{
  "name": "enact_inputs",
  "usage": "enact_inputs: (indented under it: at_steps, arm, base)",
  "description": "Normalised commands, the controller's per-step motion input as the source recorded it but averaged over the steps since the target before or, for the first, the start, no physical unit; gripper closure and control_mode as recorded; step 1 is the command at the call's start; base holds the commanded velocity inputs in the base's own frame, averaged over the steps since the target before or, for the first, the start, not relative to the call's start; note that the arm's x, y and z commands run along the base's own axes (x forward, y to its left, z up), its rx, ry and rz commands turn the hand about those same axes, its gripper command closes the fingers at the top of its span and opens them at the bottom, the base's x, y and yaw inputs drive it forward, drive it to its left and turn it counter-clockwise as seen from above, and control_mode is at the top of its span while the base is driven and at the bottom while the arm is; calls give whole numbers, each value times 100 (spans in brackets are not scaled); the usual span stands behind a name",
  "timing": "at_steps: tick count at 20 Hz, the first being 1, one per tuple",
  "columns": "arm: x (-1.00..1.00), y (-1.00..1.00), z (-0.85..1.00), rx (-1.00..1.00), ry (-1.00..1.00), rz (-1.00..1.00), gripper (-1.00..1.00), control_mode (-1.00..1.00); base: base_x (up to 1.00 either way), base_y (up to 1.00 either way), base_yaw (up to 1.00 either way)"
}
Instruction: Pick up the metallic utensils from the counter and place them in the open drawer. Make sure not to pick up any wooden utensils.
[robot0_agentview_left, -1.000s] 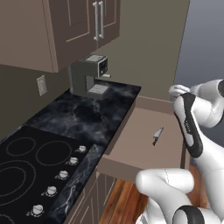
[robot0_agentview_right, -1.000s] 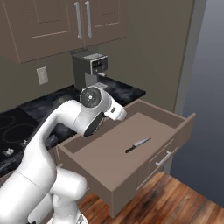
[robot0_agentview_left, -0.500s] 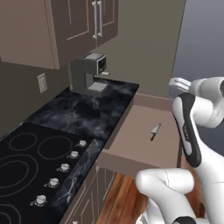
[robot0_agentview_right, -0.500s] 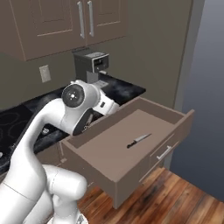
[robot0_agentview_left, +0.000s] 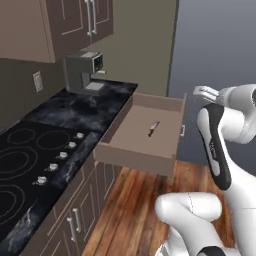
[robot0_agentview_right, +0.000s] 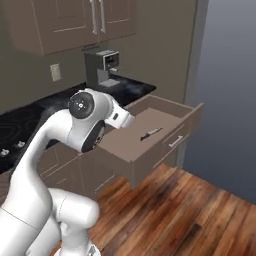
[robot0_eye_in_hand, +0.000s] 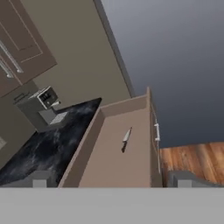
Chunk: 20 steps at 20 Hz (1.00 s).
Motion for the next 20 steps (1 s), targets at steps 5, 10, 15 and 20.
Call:
enact_inputs:
  at_steps: [5,10,15,20]
  arm:
    - [0,0,0,0,0,0,-100,100]
    - [0,0,0,0,0,0,-100,100]
    - [0,0,0,0,0,0,-100,100]
    - [0,0,0,0,0,0,-100,100]
  base:
    - [-87,-56,-52]
    - [-9,-13,-90]
    - [0,0,-100]
    - [0,0,-100]
